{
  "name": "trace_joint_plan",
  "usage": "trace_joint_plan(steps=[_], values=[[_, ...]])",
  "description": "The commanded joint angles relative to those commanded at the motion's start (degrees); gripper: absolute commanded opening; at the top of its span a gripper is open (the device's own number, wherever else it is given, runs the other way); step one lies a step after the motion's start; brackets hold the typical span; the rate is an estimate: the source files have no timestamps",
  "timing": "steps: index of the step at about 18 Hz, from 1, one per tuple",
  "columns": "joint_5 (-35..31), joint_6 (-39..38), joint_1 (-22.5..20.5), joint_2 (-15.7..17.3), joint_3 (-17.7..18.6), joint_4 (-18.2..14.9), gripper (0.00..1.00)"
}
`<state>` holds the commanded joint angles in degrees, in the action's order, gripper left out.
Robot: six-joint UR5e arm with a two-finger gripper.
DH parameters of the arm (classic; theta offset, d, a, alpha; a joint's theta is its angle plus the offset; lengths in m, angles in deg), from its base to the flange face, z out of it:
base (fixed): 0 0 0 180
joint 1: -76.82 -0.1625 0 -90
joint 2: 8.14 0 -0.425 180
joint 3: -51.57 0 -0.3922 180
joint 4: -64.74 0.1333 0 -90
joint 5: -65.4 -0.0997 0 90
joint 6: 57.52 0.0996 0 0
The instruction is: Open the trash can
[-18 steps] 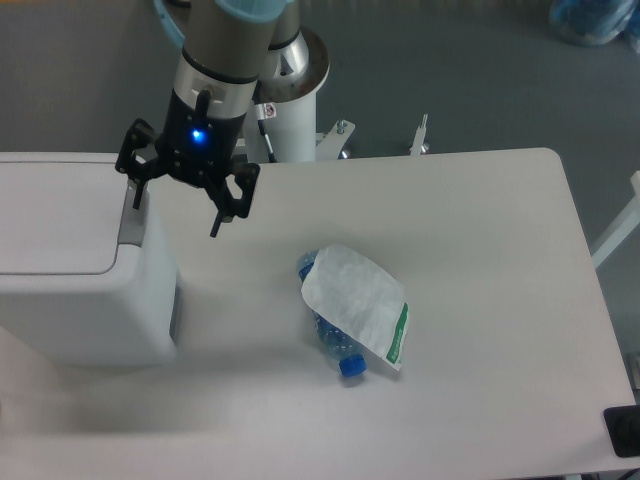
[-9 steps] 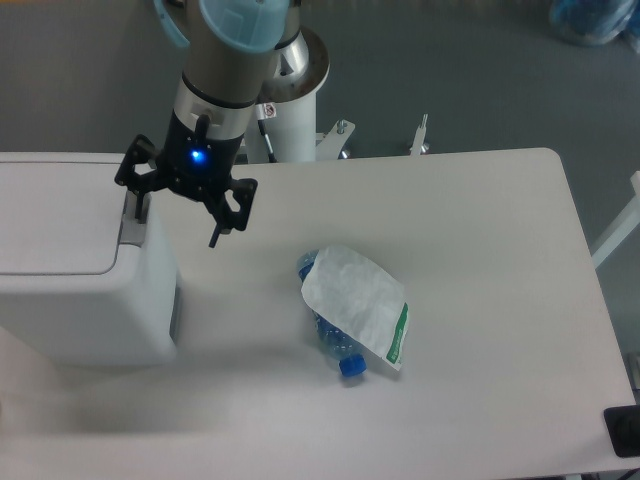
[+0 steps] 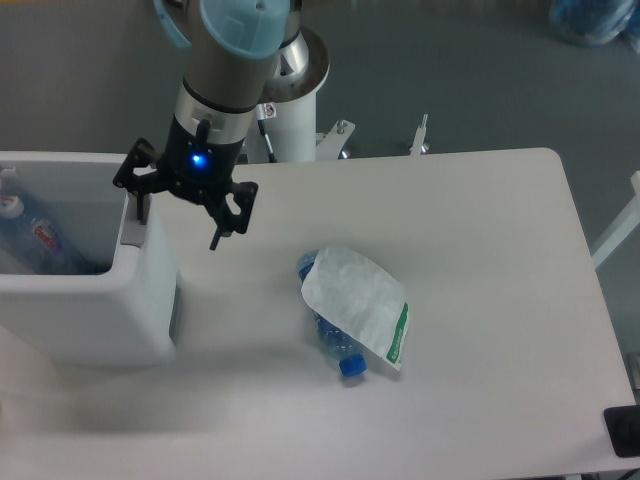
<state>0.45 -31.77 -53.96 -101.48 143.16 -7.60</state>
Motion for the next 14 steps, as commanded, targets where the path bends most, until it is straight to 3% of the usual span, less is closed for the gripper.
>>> trace_joint_plan(steps=[3, 6, 9, 14], values=[[-0.17, 0.44, -0.96, -0.44, -1.67, 1.05, 1.0], [-1.31, 0.53, -4.73, -1.67, -1.41, 4.74, 1.0], [-3.16, 1.23, -8.08, -3.42, -1.5, 6.32, 1.0], [-11.75, 7.02, -11.16, -7.99, -1.24, 13.26, 1.0]])
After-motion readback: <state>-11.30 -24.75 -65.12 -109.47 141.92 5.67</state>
